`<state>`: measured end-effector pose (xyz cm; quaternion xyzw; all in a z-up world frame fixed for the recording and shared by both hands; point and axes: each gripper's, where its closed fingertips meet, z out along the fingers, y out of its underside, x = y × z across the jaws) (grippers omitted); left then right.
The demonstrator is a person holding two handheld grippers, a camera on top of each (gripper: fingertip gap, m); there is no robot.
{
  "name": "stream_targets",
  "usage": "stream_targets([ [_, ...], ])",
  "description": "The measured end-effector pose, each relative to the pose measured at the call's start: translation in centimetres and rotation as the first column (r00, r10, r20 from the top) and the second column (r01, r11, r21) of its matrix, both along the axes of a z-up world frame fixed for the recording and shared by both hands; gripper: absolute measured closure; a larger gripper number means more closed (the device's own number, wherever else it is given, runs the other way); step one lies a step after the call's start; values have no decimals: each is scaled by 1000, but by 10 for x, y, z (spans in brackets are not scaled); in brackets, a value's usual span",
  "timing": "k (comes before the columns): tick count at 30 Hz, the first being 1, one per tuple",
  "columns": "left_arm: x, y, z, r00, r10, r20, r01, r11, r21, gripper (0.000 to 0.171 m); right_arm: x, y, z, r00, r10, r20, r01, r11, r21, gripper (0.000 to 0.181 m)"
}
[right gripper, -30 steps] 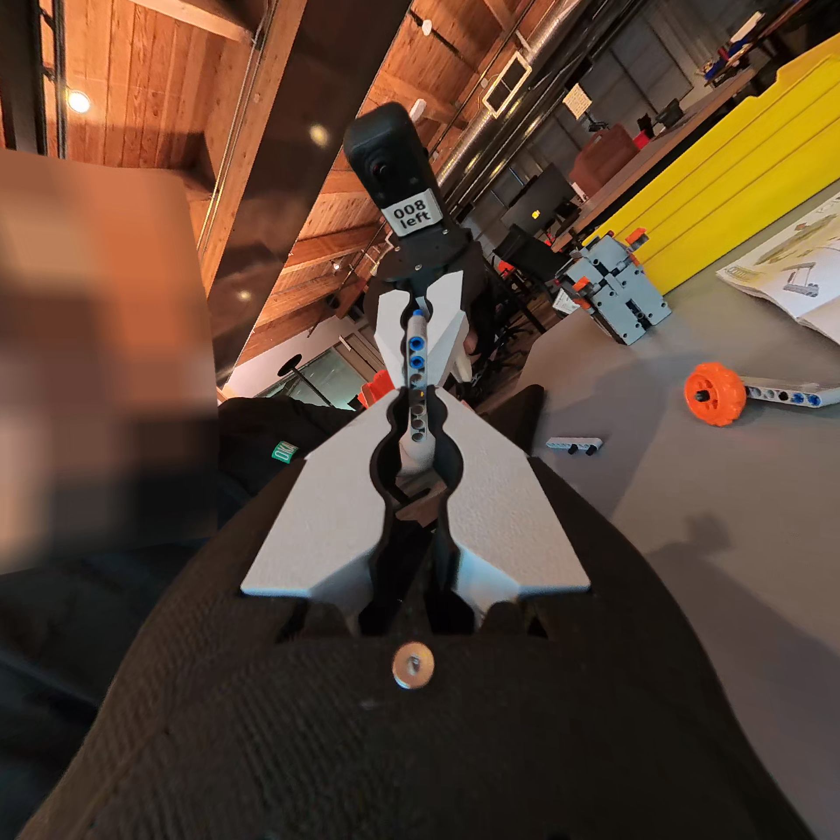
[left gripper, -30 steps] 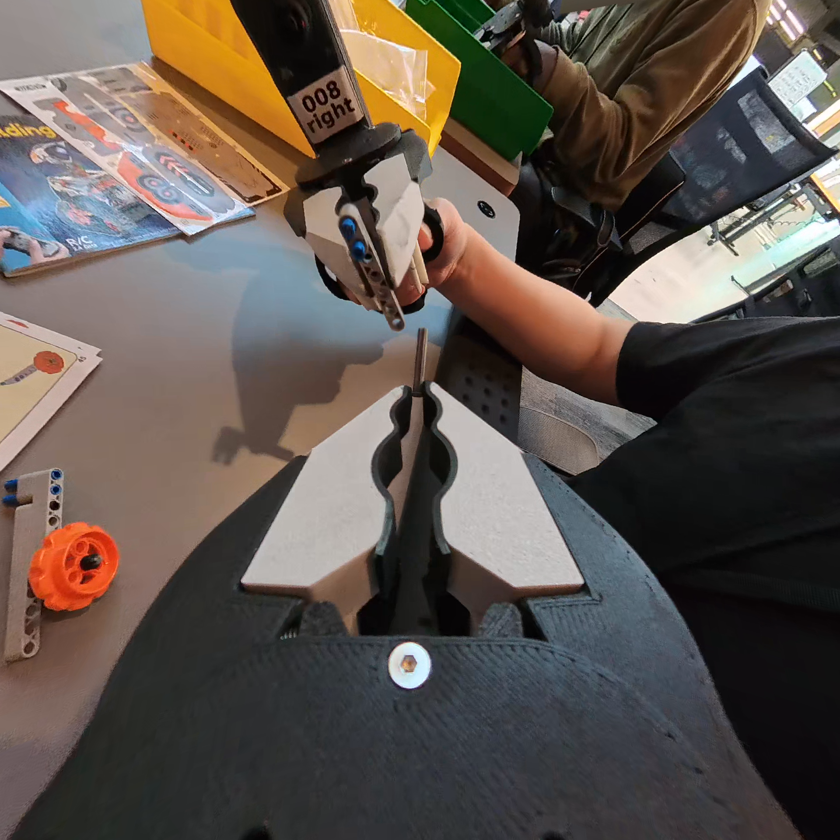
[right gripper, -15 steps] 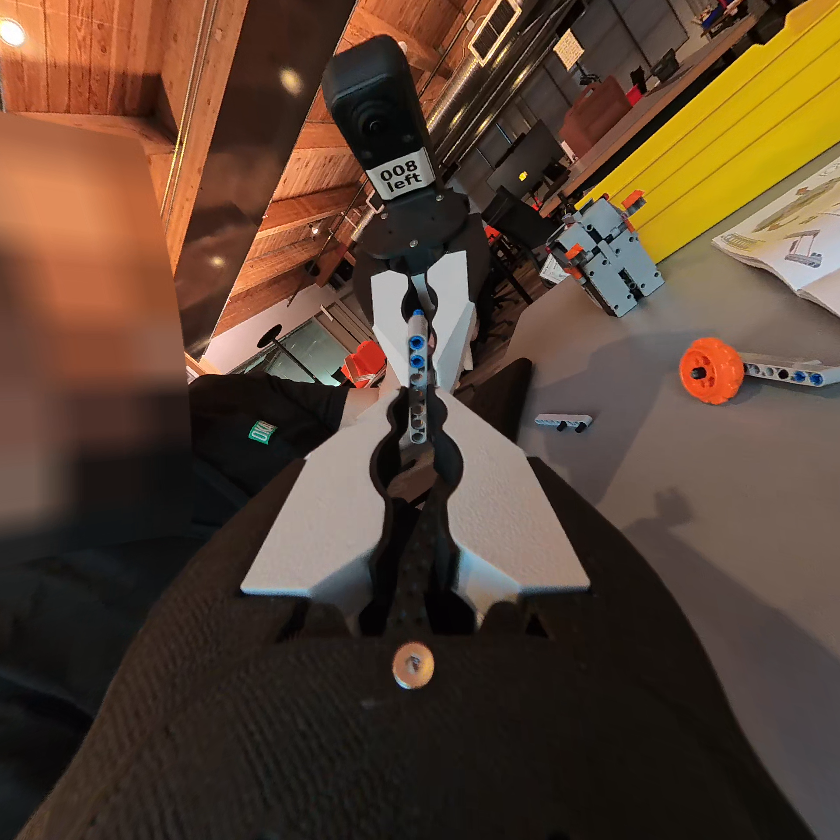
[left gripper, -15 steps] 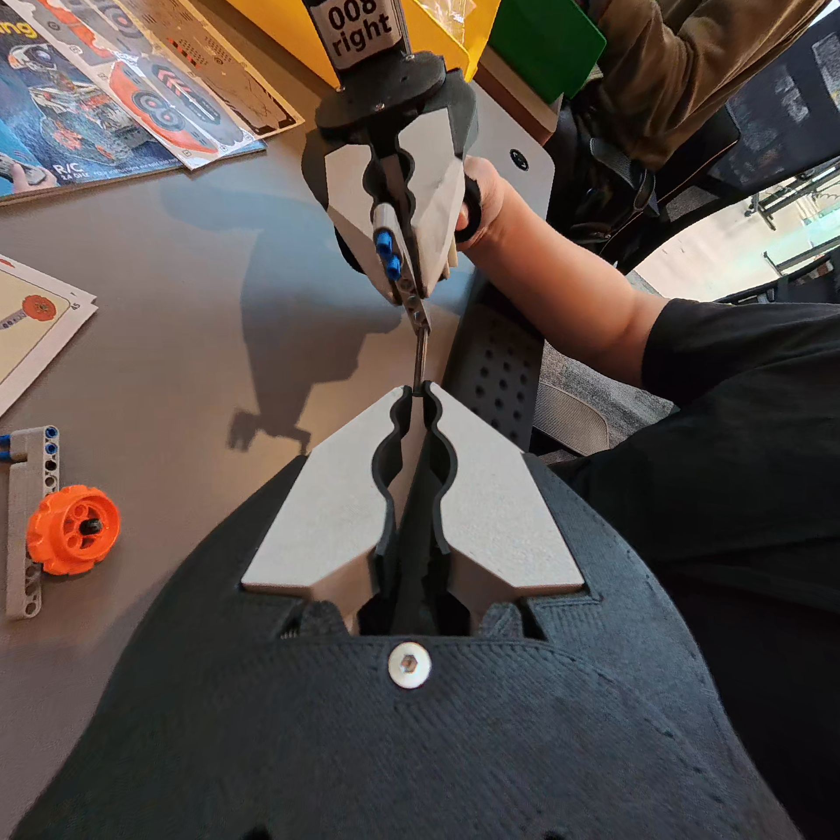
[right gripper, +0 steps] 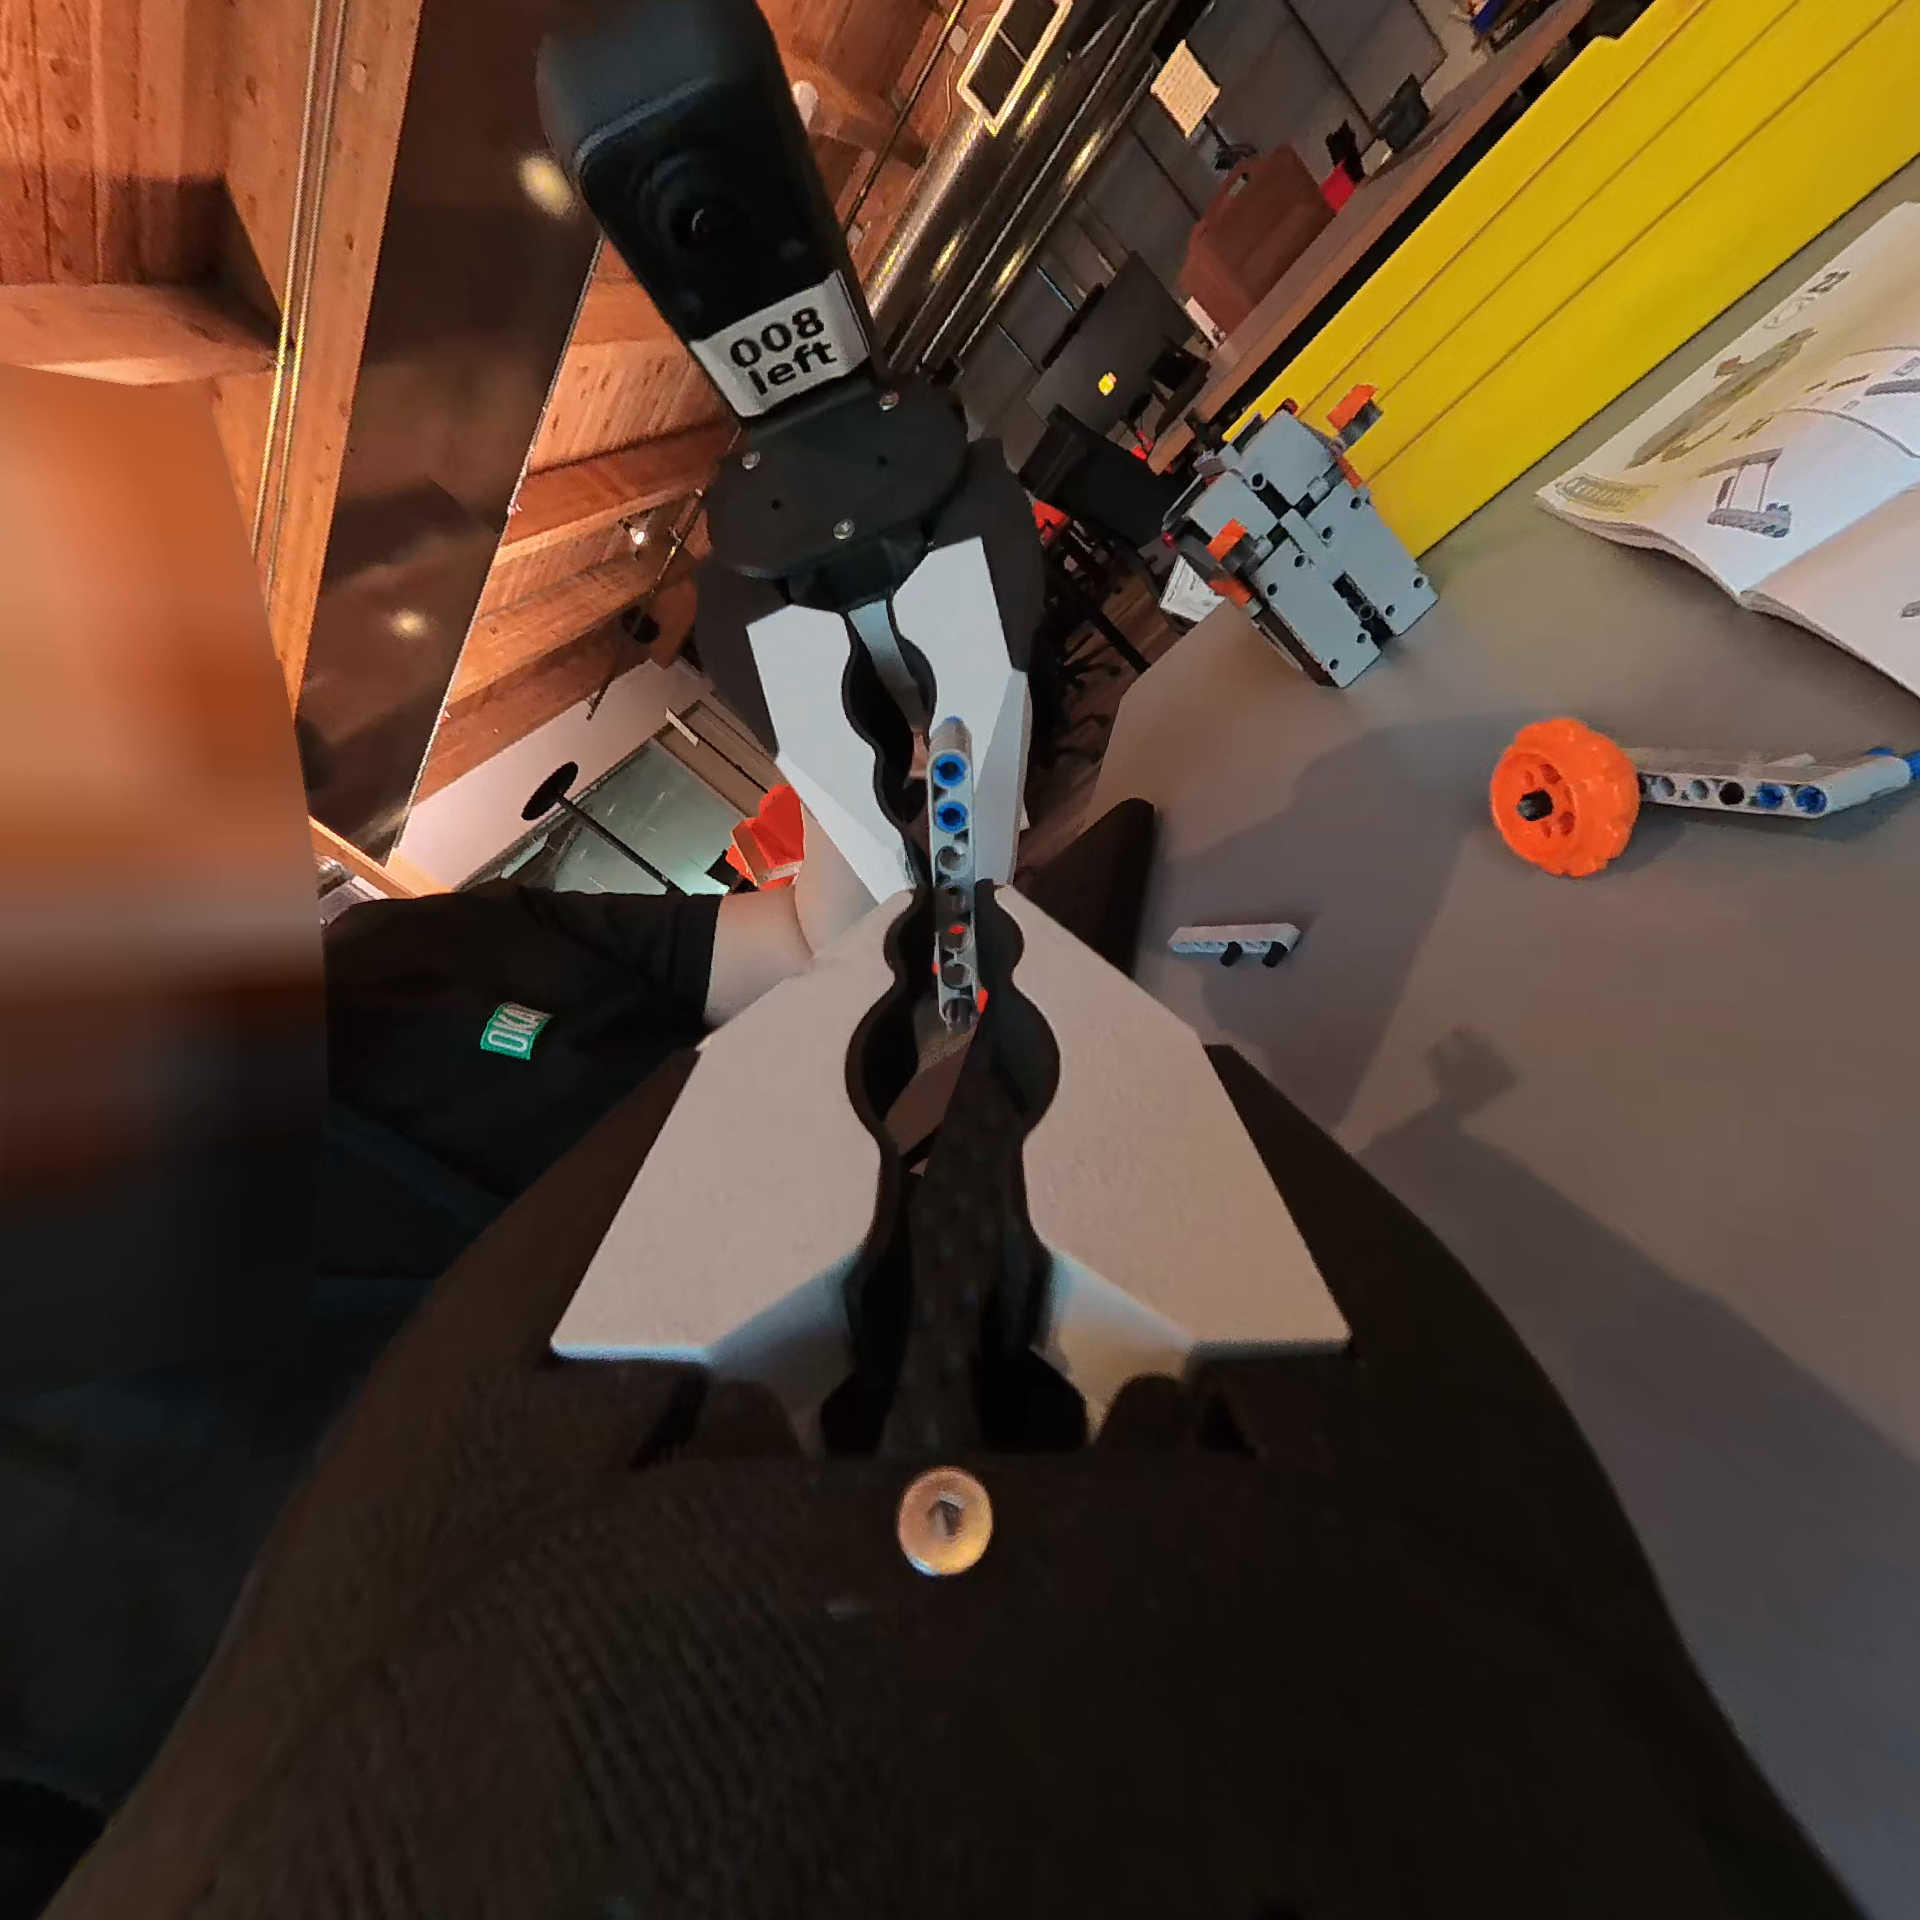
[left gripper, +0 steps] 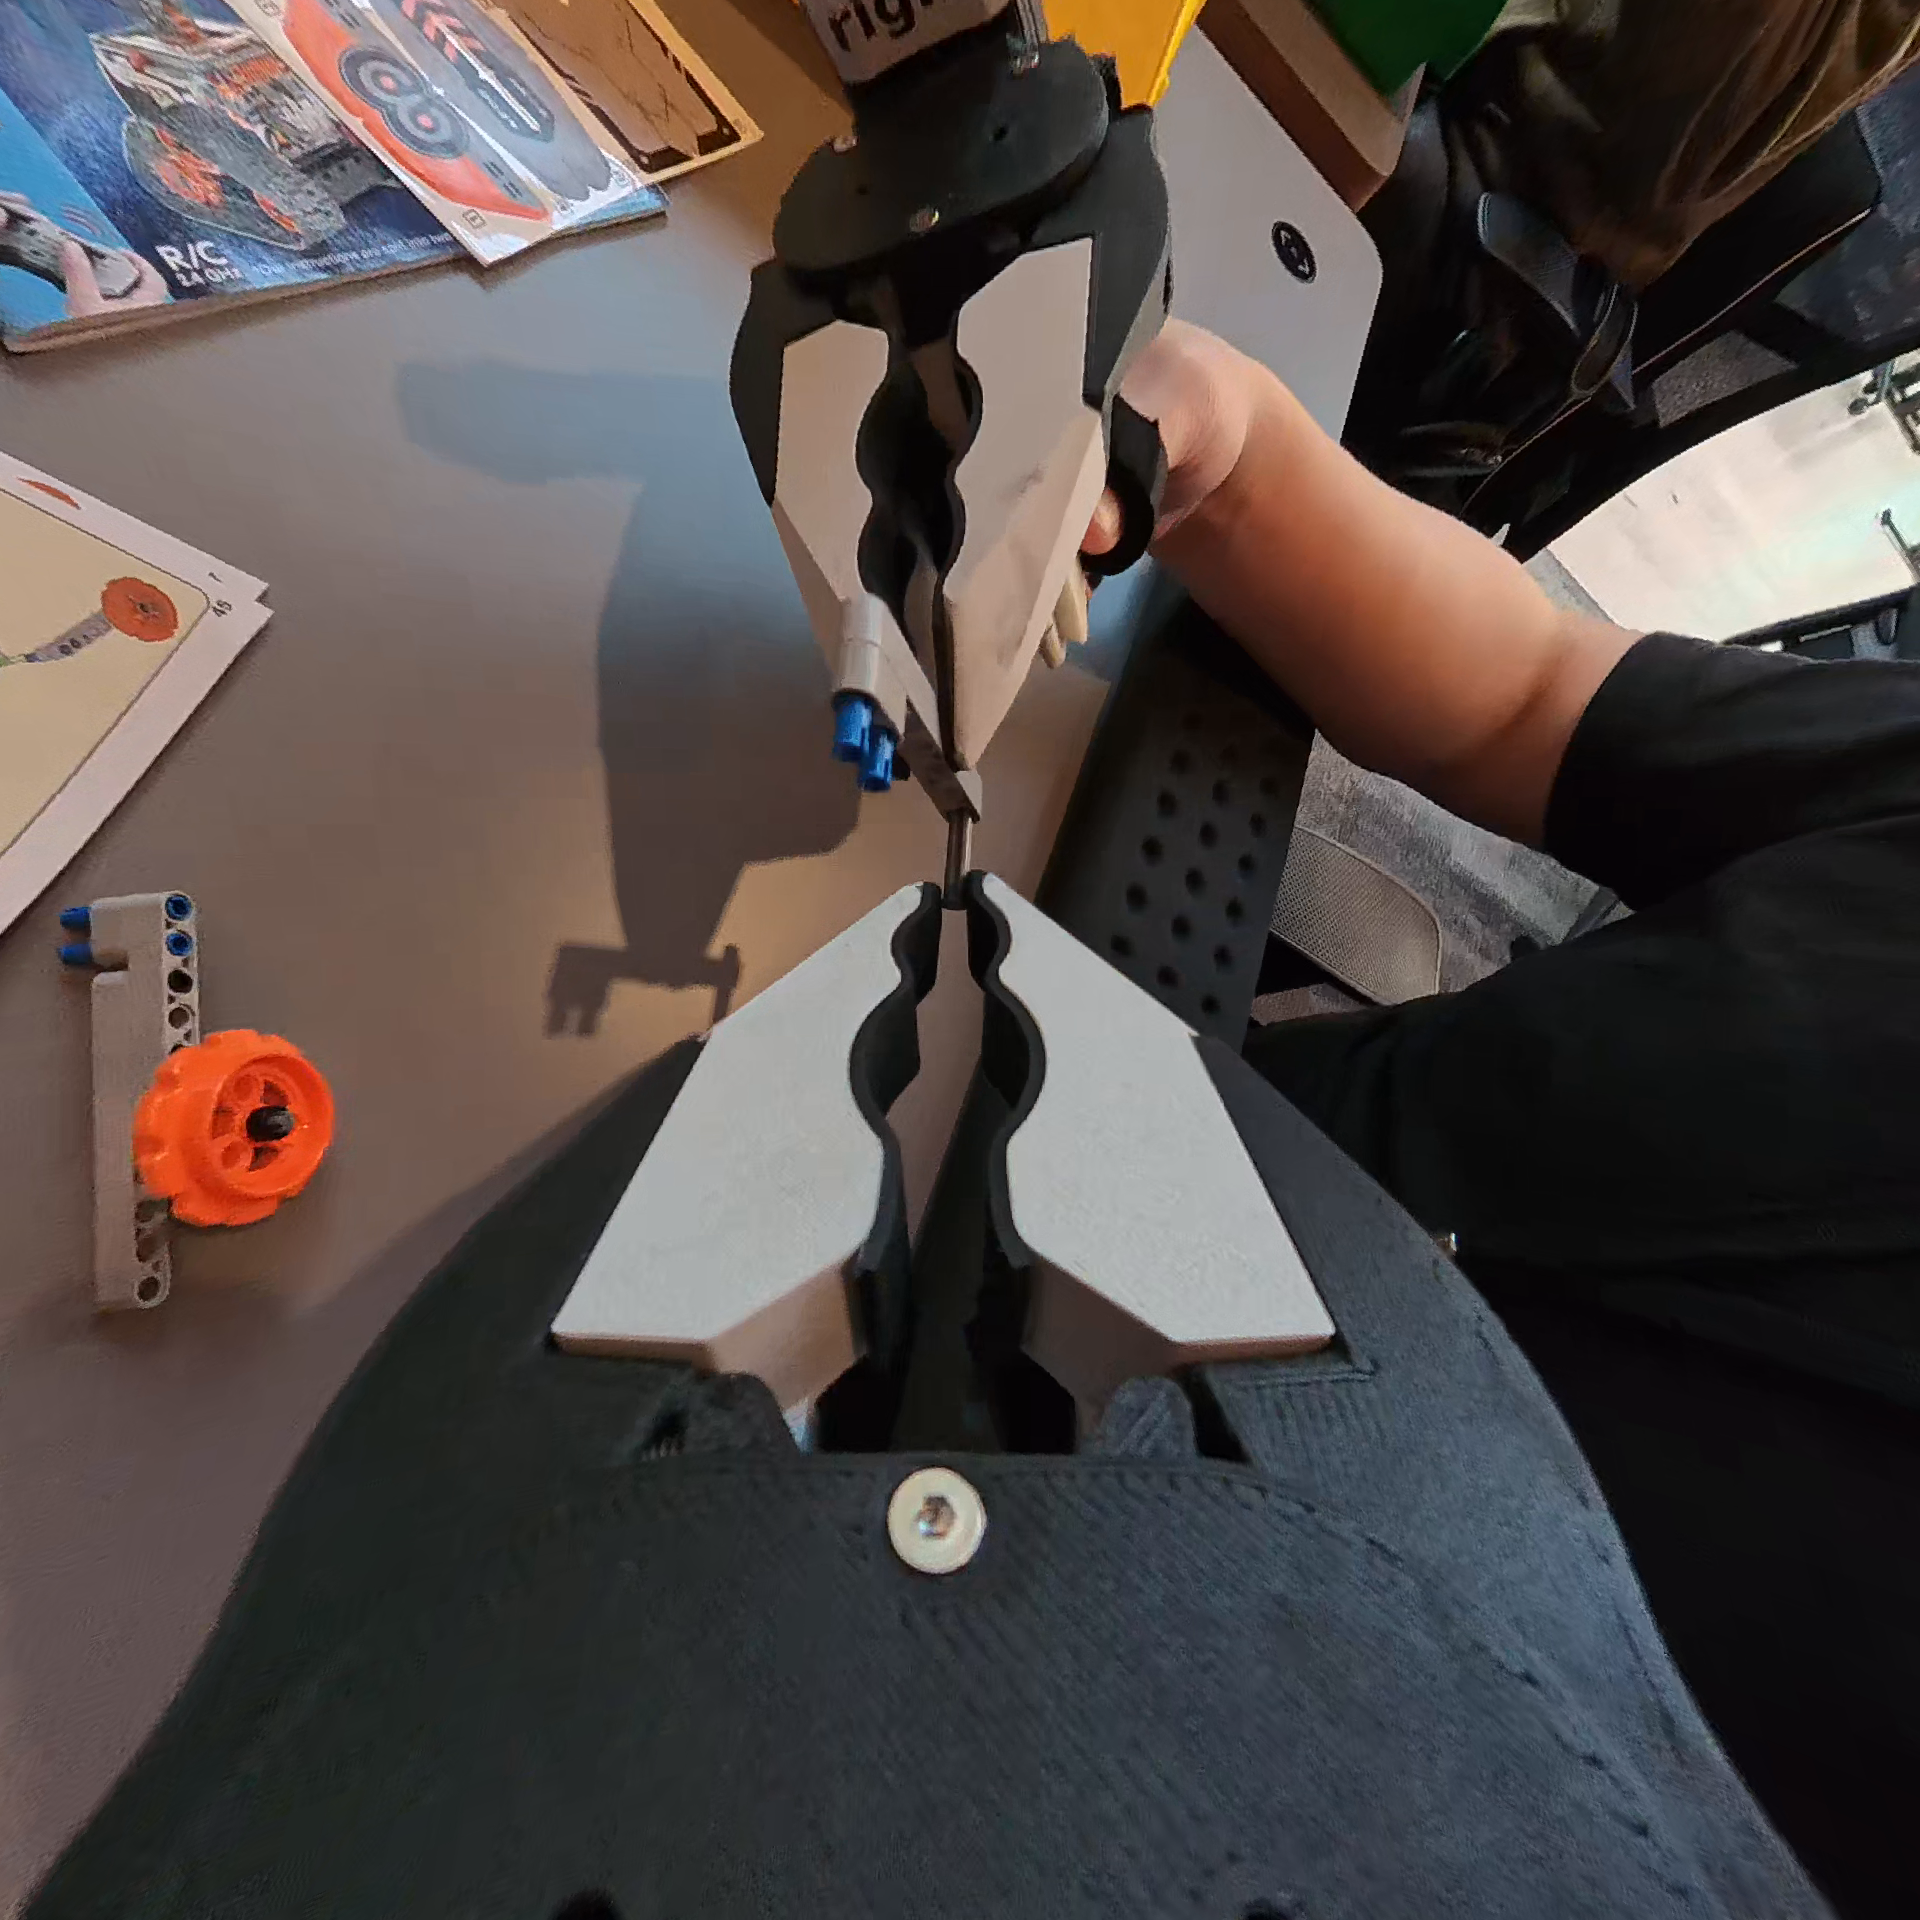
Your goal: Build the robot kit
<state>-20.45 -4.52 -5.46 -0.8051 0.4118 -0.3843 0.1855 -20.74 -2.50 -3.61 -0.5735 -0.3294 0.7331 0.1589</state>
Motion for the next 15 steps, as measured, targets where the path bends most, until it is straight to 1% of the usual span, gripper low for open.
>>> stream_targets([
  [2, 2, 4, 4, 999, 21, 35, -21, 1000, 6, 168, -3, 2, 3, 999, -18, -27, 17, 999, -28, 175],
  [5, 6, 9, 18, 992, 43, 119, -45, 999, 13, 167, -4, 6, 16, 992, -42, -119, 29, 993, -112, 176],
  [7, 2, 11, 35, 981, 72, 183, -78, 997, 26, 152, 0, 11, 28, 977, -77, -200, 44, 985, -164, 175],
  [10, -17, 16, 65, 943, 146, 298, -188, 975, 117, 147, 15, 23, 49, 922, -148, -357, 44, 958, -284, 175],
  [11, -28, 18, 72, 929, 176, 326, -238, 958, 160, 145, 22, 28, 56, 892, -174, -417, 27, 942, -336, 175],
  [12, -39, 18, 81, 909, 200, 367, -293, 931, 216, 146, 32, 32, 65, 848, -197, -492, -14, 920, -392, 175],
  [13, -53, 19, 93, 877, 223, 425, -363, 887, 285, 151, 42, 36, 73, 796, -218, -564, -74, 891, -449, 175],
  [14, -69, 19, 104, 839, 249, 484, -445, 825, 348, 154, 50, 39, 77, 752, -239, -614, -129, 860, -493, 175],
  [15, -84, 17, 110, 805, 275, 526, -517, 760, 394, 155, 52, 42, 77, 731, -257, -632, -153, 841, -519, 176],
])
